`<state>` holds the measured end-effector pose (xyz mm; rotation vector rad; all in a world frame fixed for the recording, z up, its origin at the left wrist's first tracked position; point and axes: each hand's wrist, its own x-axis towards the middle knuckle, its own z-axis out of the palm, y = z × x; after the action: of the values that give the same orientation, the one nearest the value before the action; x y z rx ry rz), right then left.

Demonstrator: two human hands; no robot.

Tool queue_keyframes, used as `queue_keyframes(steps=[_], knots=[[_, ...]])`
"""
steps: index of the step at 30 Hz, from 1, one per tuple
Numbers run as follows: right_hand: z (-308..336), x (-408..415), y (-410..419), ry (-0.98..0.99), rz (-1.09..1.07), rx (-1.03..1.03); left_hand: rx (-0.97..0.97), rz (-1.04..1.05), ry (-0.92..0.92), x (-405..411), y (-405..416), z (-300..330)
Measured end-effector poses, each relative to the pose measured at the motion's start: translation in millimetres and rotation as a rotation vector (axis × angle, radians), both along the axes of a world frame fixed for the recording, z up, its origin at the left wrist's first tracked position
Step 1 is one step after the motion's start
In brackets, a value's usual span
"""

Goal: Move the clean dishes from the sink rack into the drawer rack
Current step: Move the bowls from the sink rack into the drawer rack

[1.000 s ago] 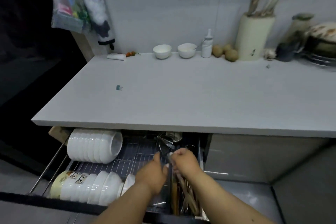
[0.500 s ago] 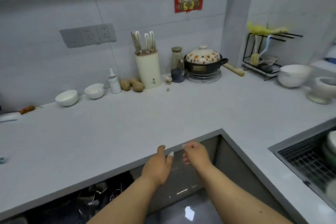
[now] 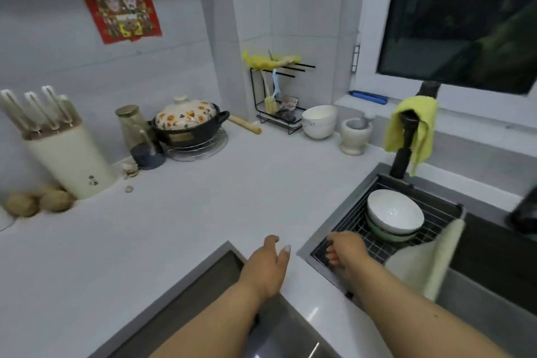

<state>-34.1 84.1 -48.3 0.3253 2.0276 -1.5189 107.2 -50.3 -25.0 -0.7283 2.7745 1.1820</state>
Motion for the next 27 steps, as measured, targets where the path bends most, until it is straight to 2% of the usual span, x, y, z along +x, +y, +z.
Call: queue_keyframes(steps=[5, 10, 15, 21, 23, 27], knots=[[-16.8, -59.6, 66.1, -0.098, -0.240, 0.010, -0.011, -0.109, -0.006, -44.7, 25.9, -8.0], [-24.7, -98.2, 94.5, -0.119, -0.418, -0.004, -0.015, -0.171, 0.006, -68.8, 38.0, -9.2], [-24.9, -120.5, 97.6, -0.163, -0.492, -0.086, 0.015, -0.147, -0.002, -82.0, 39.0, -17.1], [-23.3, -138.0, 101.6, -0.270, -0.525, -0.021, 0.052, -0.111, -0.021, -85.6, 37.5, -23.0], [-16.2, -135.4, 102.1, -0.201, -0.563, 0.022, 0.061, -0.099, -0.028, -86.5, 37.0, -23.2], [0.7, -104.3, 94.8, 0.073, -0.546, 0.067, 0.082, -0.091, -0.022, -86.7, 37.2, -20.4]])
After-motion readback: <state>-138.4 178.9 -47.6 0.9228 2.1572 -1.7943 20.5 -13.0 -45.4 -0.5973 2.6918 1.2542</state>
